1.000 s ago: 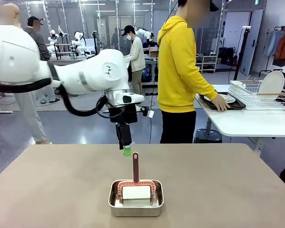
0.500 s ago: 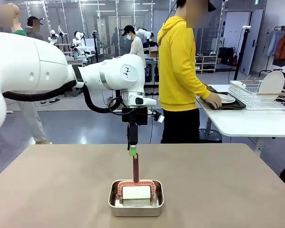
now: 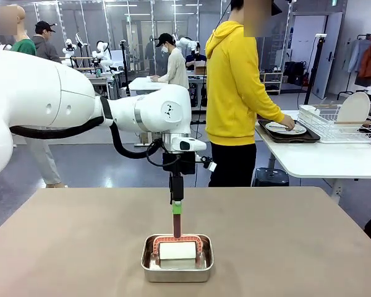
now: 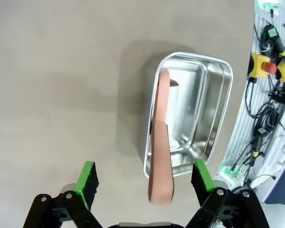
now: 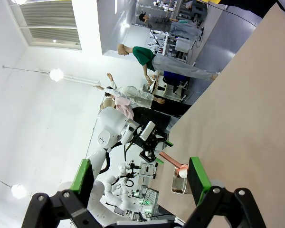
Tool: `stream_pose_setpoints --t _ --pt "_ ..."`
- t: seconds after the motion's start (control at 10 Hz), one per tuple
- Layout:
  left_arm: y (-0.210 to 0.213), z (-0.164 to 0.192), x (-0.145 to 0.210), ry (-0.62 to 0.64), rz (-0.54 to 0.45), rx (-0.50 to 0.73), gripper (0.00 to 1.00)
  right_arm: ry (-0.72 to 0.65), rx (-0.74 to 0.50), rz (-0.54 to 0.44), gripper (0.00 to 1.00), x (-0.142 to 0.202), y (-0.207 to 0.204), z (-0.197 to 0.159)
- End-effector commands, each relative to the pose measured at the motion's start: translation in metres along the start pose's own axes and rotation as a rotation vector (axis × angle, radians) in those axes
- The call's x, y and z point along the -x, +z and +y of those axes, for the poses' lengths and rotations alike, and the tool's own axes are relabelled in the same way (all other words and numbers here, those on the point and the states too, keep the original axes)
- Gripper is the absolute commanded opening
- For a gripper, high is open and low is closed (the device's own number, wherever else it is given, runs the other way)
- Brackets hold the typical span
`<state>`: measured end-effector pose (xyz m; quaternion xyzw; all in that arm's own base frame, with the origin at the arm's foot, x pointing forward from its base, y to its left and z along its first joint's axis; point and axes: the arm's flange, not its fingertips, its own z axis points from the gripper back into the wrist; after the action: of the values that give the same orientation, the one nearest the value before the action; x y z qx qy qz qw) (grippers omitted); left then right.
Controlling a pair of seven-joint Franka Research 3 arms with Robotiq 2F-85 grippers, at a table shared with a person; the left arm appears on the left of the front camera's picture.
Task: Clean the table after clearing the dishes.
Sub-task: When the right (or left) Handle tray is removed, use the right hand (or left hand) to clean the right (or left) side of the table with the Lint Roller.
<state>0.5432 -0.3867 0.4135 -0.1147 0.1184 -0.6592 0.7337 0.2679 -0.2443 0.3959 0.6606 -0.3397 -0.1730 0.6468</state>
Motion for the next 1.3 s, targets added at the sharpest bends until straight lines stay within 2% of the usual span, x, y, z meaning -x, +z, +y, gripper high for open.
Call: stream_pose_setpoints --t 0.0,0.4,0.6,0.7,0.8,1.2 --pt "-0.014 -0.022 0.009 -0.038 -0.045 0.006 1.0 0.006 -0.006 0.005 1.0 0.003 0.001 0.003" --pt "-0.022 -0.027 0.009 -0.028 -0.007 -0.009 1.0 0.006 -0.006 0.005 1.0 0.003 0.001 0.003" --pt "-0.025 -0.03 0.012 -0.051 -0.016 0.013 0.58 0.006 -0.006 0.005 1.0 0.003 0.001 0.003" --pt "-0.025 -0.029 0.013 -0.049 -0.014 0.009 0.22 0.006 -0.006 0.005 1.0 0.003 0.001 0.003" --pt "-0.025 -0.029 0.014 -0.05 -0.01 0.008 0.01 0.006 -0.006 0.005 1.0 0.003 0.001 0.003" --pt "-0.023 -0.03 0.02 -0.051 -0.033 0.007 0.0 0.006 -0.006 0.005 1.0 0.003 0.001 0.003"
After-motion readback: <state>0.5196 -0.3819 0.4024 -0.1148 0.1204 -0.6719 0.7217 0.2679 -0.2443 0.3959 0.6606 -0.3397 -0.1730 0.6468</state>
